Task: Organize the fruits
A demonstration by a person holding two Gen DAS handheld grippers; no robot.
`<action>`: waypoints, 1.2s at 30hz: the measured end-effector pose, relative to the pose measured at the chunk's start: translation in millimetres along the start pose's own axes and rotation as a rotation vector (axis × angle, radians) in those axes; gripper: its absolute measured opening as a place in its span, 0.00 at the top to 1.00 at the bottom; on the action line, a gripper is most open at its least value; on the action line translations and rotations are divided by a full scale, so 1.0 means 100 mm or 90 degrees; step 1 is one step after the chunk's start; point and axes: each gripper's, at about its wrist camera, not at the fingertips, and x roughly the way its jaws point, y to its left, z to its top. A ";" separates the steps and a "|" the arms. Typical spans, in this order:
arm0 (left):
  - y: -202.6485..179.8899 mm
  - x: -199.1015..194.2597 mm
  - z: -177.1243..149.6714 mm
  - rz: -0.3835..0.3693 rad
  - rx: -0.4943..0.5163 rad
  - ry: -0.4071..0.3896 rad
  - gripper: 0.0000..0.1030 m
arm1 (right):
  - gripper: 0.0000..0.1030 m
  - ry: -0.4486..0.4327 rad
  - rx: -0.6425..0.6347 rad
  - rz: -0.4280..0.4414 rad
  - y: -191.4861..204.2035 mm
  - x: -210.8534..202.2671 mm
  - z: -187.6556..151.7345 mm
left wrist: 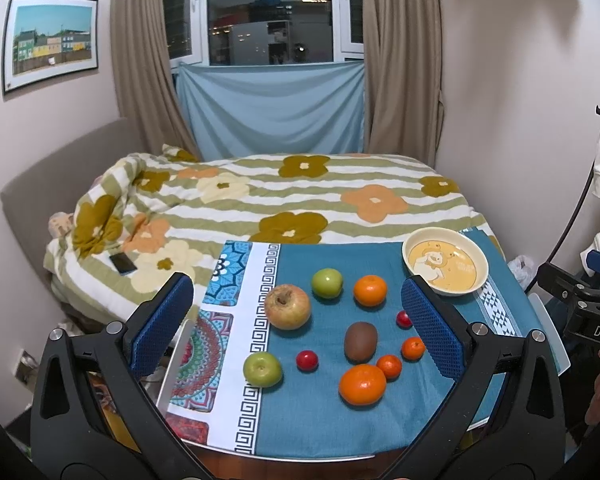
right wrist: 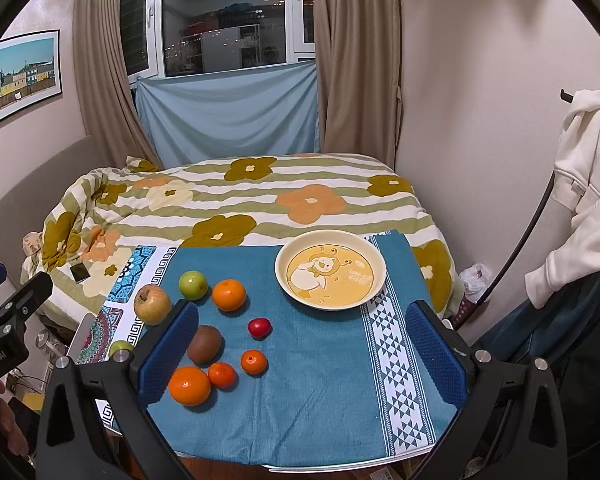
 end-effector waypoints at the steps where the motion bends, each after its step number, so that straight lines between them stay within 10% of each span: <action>1: 0.00 0.00 0.00 0.000 -0.001 0.000 0.00 | 0.00 0.000 0.000 0.000 0.00 0.00 0.00; 36: -0.04 -0.02 0.02 0.004 0.002 0.002 0.00 | 0.00 0.001 0.003 0.005 0.03 -0.01 0.04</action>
